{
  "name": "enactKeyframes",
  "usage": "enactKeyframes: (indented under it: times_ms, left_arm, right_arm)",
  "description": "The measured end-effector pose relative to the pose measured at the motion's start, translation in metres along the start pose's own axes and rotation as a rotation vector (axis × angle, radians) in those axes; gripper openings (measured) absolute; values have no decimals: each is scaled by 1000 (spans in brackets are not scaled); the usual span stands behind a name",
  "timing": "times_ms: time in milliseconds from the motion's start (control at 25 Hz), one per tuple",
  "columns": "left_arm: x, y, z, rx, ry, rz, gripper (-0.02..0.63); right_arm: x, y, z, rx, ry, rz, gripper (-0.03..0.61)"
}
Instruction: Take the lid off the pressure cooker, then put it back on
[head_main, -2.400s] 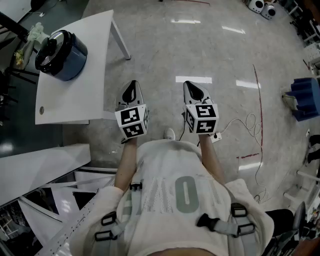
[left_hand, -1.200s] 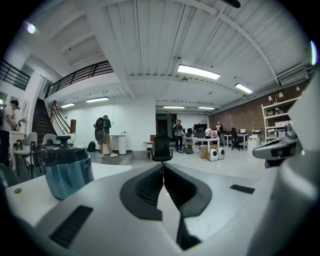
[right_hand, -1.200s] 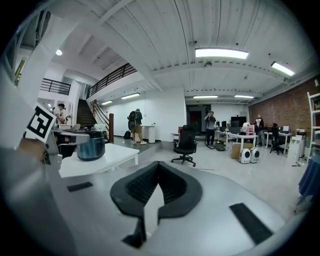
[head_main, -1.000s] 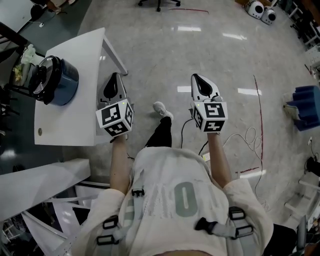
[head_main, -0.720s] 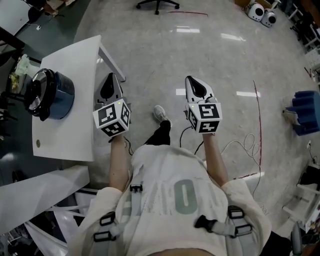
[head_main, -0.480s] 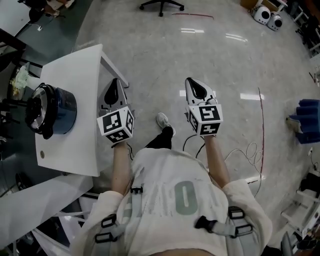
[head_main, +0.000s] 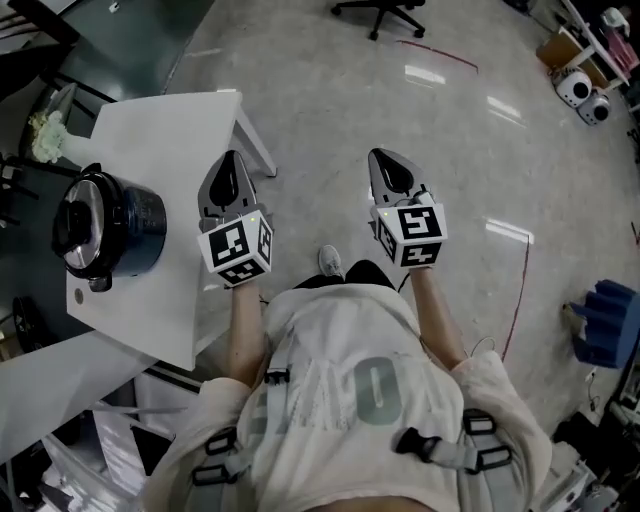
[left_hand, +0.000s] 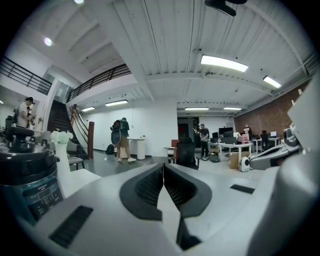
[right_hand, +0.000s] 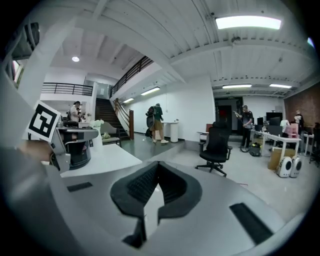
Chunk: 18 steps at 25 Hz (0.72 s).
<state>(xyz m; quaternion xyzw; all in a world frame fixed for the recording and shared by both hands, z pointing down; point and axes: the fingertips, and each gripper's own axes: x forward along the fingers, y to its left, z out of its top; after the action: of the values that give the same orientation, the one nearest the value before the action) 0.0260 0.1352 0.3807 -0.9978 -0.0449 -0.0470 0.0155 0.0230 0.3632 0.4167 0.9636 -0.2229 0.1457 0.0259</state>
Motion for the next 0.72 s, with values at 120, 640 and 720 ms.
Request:
enactKeyframes:
  times_ms: [120, 640, 720]
  left_arm:
    - [-6, 35, 3, -3, 1, 101, 18]
    - [-121, 185, 3, -40, -30, 670, 18]
    - [-145, 205, -1, -47, -18, 769, 18]
  right_arm:
    - [34, 29, 18, -55, 0, 102, 8]
    - [130, 225, 85, -179, -111, 665, 8]
    - [138, 264, 88, -209, -113, 773, 8]
